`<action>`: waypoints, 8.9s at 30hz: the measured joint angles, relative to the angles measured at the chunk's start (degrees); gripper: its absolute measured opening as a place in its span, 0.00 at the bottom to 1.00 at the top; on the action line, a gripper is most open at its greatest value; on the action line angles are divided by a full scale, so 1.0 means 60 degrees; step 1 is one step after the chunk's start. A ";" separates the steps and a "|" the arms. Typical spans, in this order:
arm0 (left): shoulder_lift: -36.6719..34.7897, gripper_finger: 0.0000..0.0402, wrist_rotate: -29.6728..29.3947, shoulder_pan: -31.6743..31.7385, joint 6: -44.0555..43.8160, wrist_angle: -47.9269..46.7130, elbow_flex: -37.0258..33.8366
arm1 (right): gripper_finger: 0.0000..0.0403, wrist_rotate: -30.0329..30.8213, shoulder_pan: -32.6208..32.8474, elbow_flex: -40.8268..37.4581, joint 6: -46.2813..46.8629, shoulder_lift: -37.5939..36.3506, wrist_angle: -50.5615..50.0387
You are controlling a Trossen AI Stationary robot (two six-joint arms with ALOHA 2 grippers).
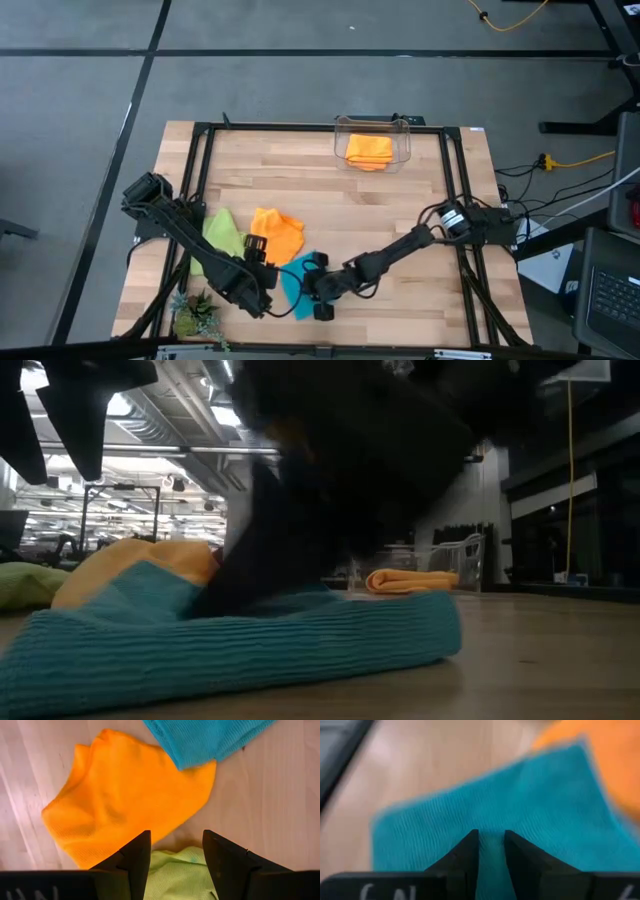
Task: Fold microfiber towels
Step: Fold the blue microfiber towel
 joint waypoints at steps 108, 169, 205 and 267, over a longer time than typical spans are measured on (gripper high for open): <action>0.1031 0.43 0.3278 0.6103 0.4804 0.7464 0.0026 | 0.20 0.3921 -0.0477 -0.6493 0.2020 -0.8090 -0.4707; 0.3519 0.51 0.2544 0.4215 0.6235 0.9532 -0.0291 | 0.57 -0.0074 -0.0426 -0.7407 -0.1884 -0.6322 -0.2043; 0.3559 0.01 0.2314 0.4352 0.4814 0.9484 -0.0335 | 0.04 -0.0105 -0.0459 -0.7425 0.0060 -0.6296 -0.1869; 0.1747 0.07 0.9110 0.6251 0.1234 0.9399 0.0284 | 0.03 -0.5495 -0.0415 -0.7448 0.3996 -0.7658 -0.1789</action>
